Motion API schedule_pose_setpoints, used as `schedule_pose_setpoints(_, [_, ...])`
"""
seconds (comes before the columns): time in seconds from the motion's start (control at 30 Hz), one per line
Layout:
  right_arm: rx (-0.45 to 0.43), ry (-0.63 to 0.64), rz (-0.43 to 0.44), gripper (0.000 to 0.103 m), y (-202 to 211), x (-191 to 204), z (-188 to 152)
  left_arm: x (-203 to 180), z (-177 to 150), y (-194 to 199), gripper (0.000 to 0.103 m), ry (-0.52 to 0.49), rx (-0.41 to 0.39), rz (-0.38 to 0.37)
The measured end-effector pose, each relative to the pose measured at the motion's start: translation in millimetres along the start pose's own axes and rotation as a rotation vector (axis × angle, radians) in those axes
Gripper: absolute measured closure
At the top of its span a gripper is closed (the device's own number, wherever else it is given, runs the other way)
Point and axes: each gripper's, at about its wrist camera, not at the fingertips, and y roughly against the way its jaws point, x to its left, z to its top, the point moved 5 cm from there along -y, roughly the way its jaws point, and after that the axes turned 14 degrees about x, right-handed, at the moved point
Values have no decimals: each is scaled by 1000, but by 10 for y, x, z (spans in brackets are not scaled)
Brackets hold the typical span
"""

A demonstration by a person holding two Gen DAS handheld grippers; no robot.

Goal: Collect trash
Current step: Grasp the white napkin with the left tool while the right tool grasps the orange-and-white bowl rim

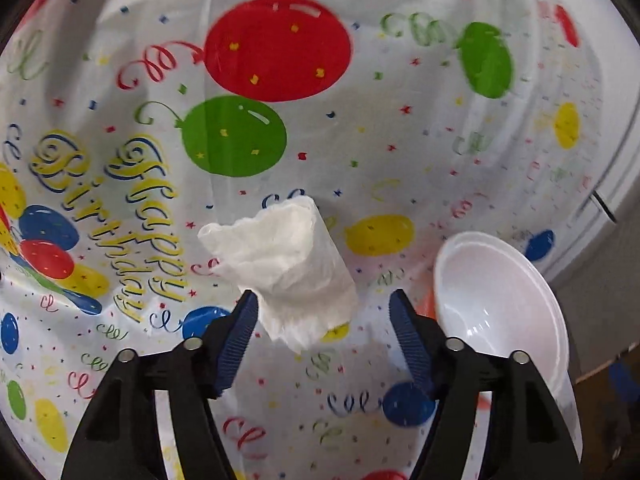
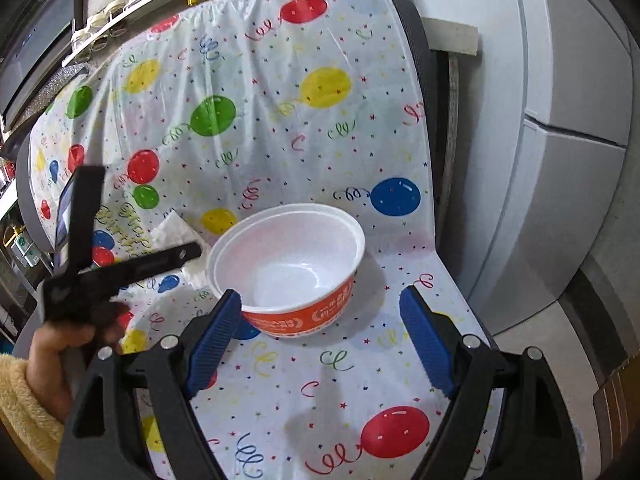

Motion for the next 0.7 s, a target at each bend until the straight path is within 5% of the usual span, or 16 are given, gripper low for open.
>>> schedule_pose_setpoints(0.23, [4, -14, 1, 23, -62, -68, -24, 106, 145, -175, 36, 129, 9, 14])
schedule_pose_setpoints(0.4, [12, -9, -3, 23, -51, -85, -59, 216, 90, -158, 71, 185, 28, -37])
schedule_pose_setpoints(0.57, [16, -17, -10, 23, 28, -90, -110, 189, -127, 197, 99, 93, -16, -89])
schedule_pose_setpoints(0.7, [9, -11, -14, 23, 114, -54, -143, 129, -381, 619, 101, -2, -82, -151])
